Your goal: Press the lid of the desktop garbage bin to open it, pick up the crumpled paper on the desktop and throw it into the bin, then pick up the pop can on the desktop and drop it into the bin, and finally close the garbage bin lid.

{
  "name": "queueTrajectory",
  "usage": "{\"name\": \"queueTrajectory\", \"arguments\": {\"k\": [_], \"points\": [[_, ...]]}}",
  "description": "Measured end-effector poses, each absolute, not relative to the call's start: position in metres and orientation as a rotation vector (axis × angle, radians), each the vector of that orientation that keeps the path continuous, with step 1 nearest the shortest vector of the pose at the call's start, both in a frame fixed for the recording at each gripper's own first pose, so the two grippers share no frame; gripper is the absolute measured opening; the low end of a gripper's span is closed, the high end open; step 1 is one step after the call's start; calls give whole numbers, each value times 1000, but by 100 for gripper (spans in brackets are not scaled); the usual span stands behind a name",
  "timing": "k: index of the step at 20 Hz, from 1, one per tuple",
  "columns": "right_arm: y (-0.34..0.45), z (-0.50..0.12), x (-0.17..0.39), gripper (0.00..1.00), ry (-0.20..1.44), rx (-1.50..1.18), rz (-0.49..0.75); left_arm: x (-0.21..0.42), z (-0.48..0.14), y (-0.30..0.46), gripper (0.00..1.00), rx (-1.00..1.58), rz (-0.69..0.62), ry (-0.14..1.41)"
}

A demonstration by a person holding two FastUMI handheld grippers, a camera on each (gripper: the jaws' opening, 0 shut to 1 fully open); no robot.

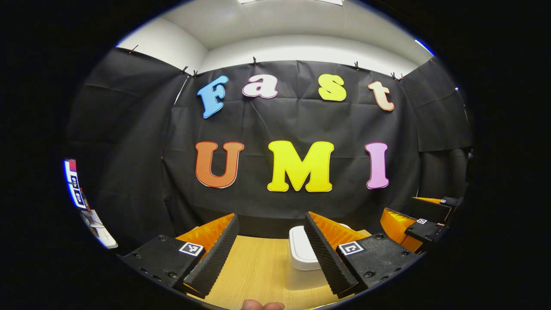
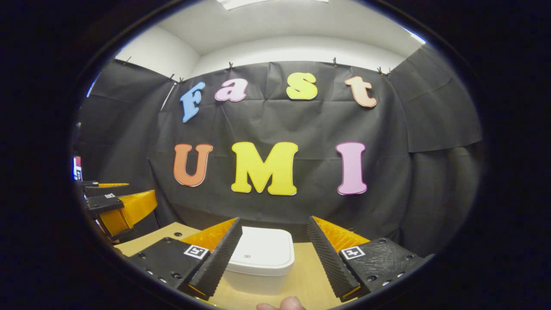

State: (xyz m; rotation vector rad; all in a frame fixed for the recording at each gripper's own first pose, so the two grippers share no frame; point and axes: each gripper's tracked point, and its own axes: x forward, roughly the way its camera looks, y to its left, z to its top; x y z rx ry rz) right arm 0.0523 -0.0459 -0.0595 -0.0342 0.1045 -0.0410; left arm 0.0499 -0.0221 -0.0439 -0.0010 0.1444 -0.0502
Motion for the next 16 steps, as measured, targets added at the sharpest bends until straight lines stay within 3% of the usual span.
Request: {"name": "queueTrajectory", "arguments": {"k": [16], "points": [[-39,-59,59,95,102,-26,-30,53,-41,-14,98,4,-36,137]]}}
